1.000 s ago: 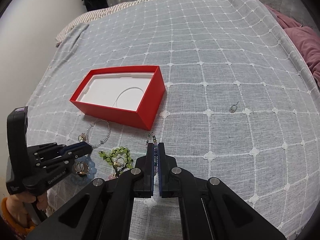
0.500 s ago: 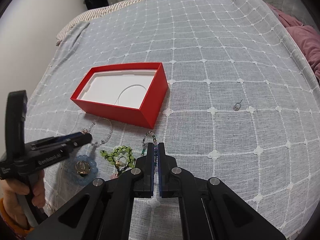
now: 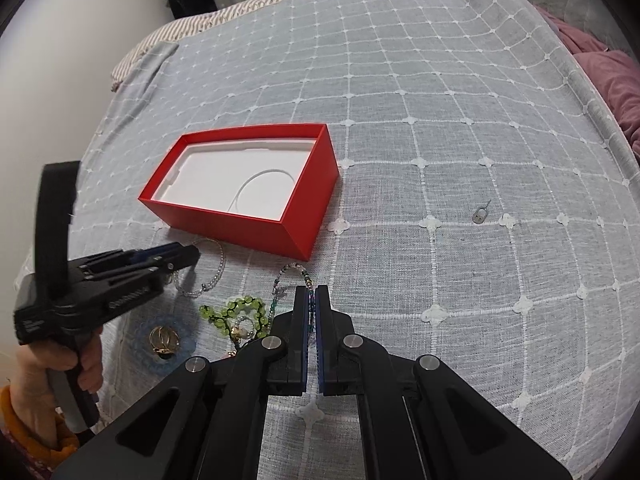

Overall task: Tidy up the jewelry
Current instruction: 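Carry both bracelets into the red box and open both tools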

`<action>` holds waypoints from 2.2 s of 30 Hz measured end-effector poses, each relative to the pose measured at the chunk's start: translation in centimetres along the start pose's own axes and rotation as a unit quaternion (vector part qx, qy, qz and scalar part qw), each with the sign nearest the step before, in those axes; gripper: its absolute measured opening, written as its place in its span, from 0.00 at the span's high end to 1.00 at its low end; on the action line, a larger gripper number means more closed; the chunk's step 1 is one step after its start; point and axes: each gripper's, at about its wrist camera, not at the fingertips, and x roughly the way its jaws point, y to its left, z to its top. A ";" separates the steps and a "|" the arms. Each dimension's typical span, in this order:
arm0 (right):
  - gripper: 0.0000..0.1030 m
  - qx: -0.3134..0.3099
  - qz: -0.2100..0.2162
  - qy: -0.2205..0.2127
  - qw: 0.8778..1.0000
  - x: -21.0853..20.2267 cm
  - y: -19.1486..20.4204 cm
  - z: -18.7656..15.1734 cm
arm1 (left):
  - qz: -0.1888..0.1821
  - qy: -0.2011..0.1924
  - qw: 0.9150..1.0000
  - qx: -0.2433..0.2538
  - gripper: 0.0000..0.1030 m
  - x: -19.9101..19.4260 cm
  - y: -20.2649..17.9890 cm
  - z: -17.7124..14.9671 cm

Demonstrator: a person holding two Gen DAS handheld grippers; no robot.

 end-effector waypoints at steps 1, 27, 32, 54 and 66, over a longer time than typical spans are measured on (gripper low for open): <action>0.98 -0.001 0.001 -0.001 1.000 -0.1 0.0 0.0 | 0.008 -0.002 1.000 0.008 0.96 -0.1 -0.3 0.1; 0.98 -0.030 0.013 -0.091 0.995 -5.3 4.1 1.2 | -0.058 -0.133 0.989 0.002 1.00 -10.7 -1.7 1.1; 0.98 -0.026 0.014 -0.104 0.994 -5.6 4.4 2.1 | -0.077 -0.154 0.985 -0.008 1.00 -10.9 -2.0 2.1; 0.98 -0.060 0.022 -0.107 0.992 -3.7 7.1 6.1 | -0.053 -0.156 0.984 -0.061 1.00 -5.0 0.7 4.4; 0.98 -0.070 -0.016 -0.078 0.994 2.7 5.1 7.2 | -0.001 -0.158 0.986 -0.059 1.00 -3.2 1.6 4.8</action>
